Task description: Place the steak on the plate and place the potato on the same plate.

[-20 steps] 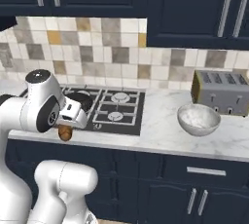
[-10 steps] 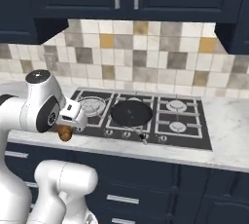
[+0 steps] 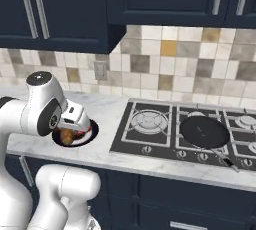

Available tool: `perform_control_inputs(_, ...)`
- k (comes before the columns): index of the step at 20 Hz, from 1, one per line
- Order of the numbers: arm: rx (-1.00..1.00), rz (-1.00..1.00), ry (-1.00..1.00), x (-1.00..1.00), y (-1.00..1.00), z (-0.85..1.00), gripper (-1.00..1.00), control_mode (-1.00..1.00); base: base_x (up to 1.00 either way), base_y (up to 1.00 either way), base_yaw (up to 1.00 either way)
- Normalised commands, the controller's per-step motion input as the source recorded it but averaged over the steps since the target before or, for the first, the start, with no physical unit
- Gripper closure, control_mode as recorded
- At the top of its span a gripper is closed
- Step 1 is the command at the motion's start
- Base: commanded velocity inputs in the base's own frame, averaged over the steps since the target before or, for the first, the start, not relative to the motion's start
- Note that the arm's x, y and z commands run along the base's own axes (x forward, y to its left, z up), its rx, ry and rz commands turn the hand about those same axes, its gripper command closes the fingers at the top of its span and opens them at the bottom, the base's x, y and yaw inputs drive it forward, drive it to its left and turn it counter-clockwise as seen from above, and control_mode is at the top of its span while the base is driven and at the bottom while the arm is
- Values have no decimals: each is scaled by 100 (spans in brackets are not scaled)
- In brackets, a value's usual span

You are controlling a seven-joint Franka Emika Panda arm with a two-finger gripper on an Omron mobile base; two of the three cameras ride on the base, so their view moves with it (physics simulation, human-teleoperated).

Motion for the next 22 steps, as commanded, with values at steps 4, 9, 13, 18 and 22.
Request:
perform_control_inputs(4,0,0,0,0,0,0,100,100,38,83,1)
perform_control_inputs(9,0,0,0,0,0,0,100,100,59,24,0)
perform_control_inputs(13,0,0,0,65,-14,0,100,-100,0,0,0)
perform_control_inputs(18,0,0,0,58,-18,-7,100,-100,0,0,0)
perform_control_inputs(22,0,0,0,44,-3,-25,100,-100,0,0,0)
